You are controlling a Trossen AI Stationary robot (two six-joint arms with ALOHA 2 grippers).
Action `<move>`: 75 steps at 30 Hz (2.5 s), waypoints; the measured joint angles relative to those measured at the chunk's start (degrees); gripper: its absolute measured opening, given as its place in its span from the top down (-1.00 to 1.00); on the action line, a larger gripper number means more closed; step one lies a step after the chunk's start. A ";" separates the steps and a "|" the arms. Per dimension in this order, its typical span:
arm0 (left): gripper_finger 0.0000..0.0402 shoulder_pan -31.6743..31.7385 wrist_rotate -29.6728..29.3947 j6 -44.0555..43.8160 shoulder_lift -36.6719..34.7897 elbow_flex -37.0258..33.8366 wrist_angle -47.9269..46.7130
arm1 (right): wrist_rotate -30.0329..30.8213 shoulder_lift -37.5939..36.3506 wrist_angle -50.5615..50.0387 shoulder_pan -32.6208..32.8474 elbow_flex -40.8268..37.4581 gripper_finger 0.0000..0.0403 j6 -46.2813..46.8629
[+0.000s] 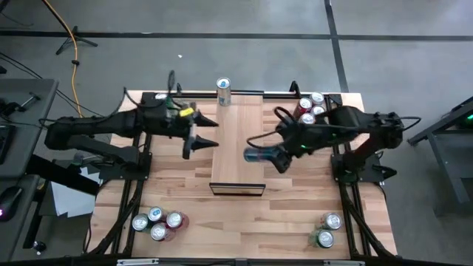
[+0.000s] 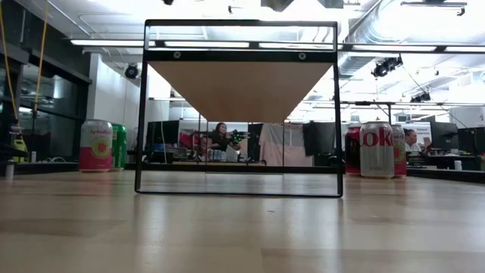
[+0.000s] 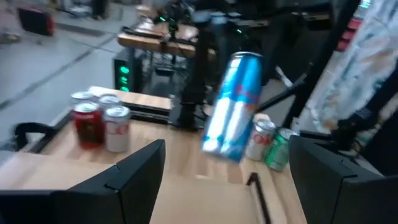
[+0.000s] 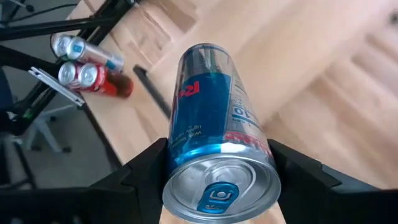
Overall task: Place canned beverage on shelf
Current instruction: Put the bottom right blue soda can on the shelf
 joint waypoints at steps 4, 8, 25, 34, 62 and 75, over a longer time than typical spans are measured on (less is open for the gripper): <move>-0.36 -1.85 0.15 0.79 6.88 4.76 -0.86 | -0.75 2.42 2.10 -2.32 0.00 -0.11 -7.03; -0.37 -2.82 0.16 2.00 13.08 9.55 -2.32 | -2.14 5.12 3.69 -3.50 -0.04 -0.11 -12.90; -0.63 -3.10 5.77 3.05 24.31 15.78 -11.47 | -1.62 6.68 11.18 -4.04 -0.04 -0.11 -27.78; -0.52 -3.10 6.78 3.58 25.12 15.76 -11.42 | -2.38 6.68 9.80 -4.04 -0.04 -0.11 -29.02; 0.26 5.76 -4.74 9.32 15.25 15.67 -27.33 | 4.69 5.49 -3.32 -3.30 3.62 -0.59 -29.67; 0.26 4.39 -5.09 -11.37 -0.27 -15.18 19.65 | 12.09 -15.24 34.13 5.36 -39.12 -0.60 -11.50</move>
